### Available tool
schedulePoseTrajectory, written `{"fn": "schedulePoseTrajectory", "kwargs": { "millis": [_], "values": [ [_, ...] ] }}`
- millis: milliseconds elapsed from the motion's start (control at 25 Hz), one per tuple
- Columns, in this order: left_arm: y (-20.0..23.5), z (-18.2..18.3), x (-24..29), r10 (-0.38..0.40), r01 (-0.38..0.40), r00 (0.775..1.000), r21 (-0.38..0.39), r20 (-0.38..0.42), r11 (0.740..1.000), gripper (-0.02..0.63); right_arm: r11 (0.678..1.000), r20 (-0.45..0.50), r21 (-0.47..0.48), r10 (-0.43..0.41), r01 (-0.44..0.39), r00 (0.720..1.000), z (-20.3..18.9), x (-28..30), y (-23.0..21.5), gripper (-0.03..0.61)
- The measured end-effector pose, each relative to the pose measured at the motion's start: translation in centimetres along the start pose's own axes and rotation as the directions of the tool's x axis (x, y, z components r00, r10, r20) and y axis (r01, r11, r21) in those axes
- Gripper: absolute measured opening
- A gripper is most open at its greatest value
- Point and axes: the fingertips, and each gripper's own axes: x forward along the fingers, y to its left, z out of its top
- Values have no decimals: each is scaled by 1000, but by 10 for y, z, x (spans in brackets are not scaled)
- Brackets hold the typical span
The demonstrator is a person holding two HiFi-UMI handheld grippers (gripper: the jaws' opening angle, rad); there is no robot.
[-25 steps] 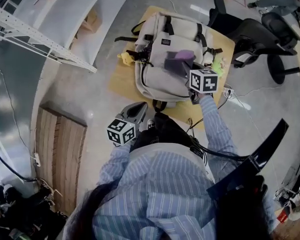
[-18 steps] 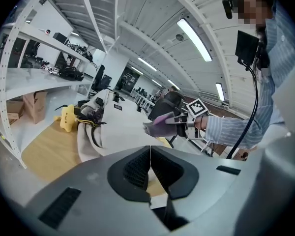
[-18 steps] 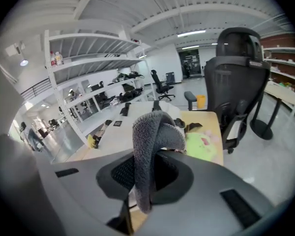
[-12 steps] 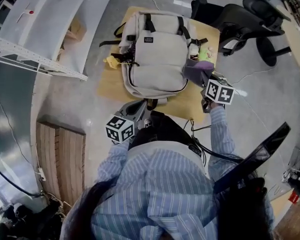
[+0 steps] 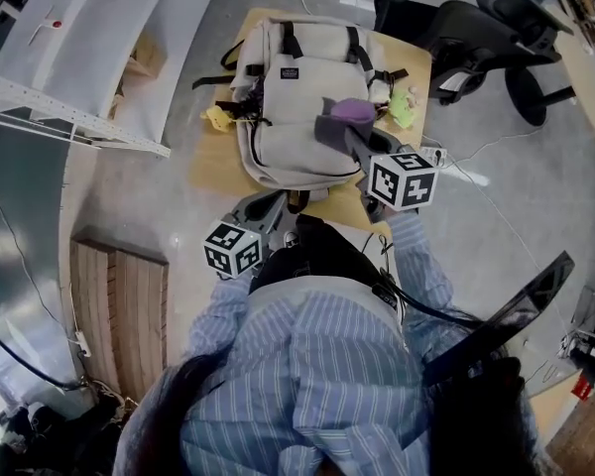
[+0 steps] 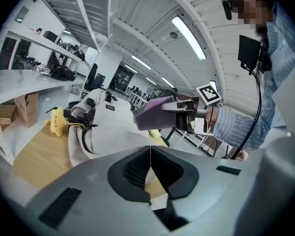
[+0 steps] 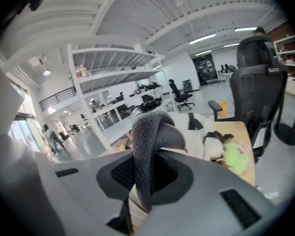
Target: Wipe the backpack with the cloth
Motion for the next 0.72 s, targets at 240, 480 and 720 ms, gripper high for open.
{"fn": "schedulePoseTrajectory", "kwargs": {
  "millis": [240, 480, 720],
  "values": [
    [10, -4, -16, 53, -53, 998, -30, 19, 998, 6, 977, -77, -88, 189, -196, 979, -8, 74, 98, 41],
    [15, -13, -31, 90, -88, 995, -56, 31, 995, 6, 953, -196, -122, 249, -276, 948, -45, 128, 150, 41],
    [18, -18, -44, 115, -112, 992, -71, 46, 991, 6, 970, -246, -107, 189, -220, 951, -72, 140, 129, 41]
  ]
}}
